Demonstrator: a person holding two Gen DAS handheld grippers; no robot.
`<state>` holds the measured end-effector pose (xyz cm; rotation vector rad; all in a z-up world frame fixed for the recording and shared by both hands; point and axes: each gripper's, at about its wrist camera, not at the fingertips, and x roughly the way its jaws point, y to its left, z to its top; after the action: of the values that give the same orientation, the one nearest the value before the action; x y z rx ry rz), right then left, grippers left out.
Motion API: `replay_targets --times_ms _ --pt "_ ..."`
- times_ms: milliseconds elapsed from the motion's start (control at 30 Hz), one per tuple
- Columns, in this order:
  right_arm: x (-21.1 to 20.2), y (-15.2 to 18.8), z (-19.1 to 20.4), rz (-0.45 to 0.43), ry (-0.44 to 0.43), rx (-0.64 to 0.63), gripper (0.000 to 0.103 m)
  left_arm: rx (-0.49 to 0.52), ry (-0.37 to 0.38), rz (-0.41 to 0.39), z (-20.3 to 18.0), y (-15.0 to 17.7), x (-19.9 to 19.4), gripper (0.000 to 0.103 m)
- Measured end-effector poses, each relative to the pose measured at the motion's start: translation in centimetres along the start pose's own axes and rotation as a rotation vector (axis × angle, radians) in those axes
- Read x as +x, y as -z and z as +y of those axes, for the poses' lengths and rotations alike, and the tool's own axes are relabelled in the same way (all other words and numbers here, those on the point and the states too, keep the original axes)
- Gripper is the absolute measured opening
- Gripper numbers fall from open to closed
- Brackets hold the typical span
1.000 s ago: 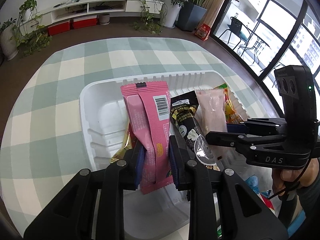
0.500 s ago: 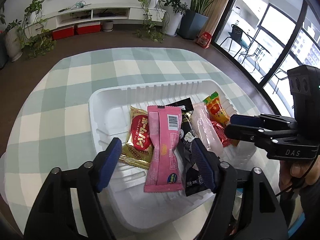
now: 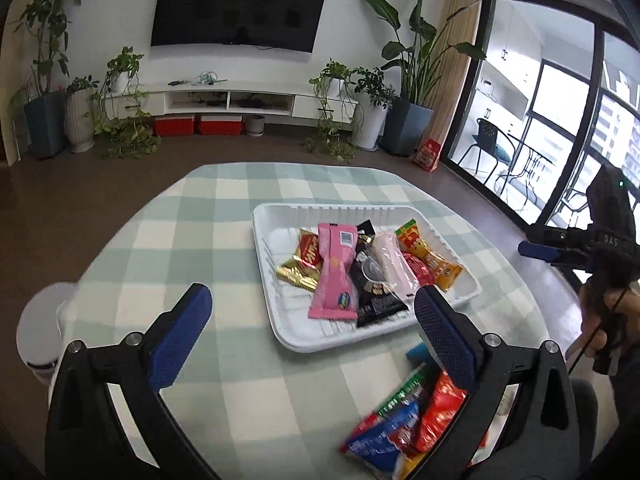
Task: Organize snacks
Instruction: 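Withdraw both grippers from the tray back to the snack pile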
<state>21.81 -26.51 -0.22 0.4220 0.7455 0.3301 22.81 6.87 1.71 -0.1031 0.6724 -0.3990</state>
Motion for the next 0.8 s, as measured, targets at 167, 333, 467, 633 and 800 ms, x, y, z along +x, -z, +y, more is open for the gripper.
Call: replay_targets --times_ms 167,333,467,633,800 --pt "-2.9 5.9 0.1 -0.014 -0.004 -0.001 0.081 -0.136 0.066 0.081 -0.9 5.4 -3.2 0.103" --pt "-4.3 12.5 1.5 -0.010 0.050 -0.069 0.081 -0.232 0.078 0.124 -2.3 10.9 -4.7 0.103" --pt "-4.9 16.6 2.5 -0.013 0.076 -0.112 0.080 -0.218 0.065 0.179 -4.6 13.5 -4.5 0.103" --pt "-4.8 19.0 3.0 0.002 0.087 -0.121 0.077 -0.177 0.060 0.192 -7.1 14.3 -4.1 0.103" --pt "-5.0 19.8 3.4 -0.007 0.096 -0.140 0.075 -0.166 0.045 0.223 -7.8 14.6 -2.5 0.103"
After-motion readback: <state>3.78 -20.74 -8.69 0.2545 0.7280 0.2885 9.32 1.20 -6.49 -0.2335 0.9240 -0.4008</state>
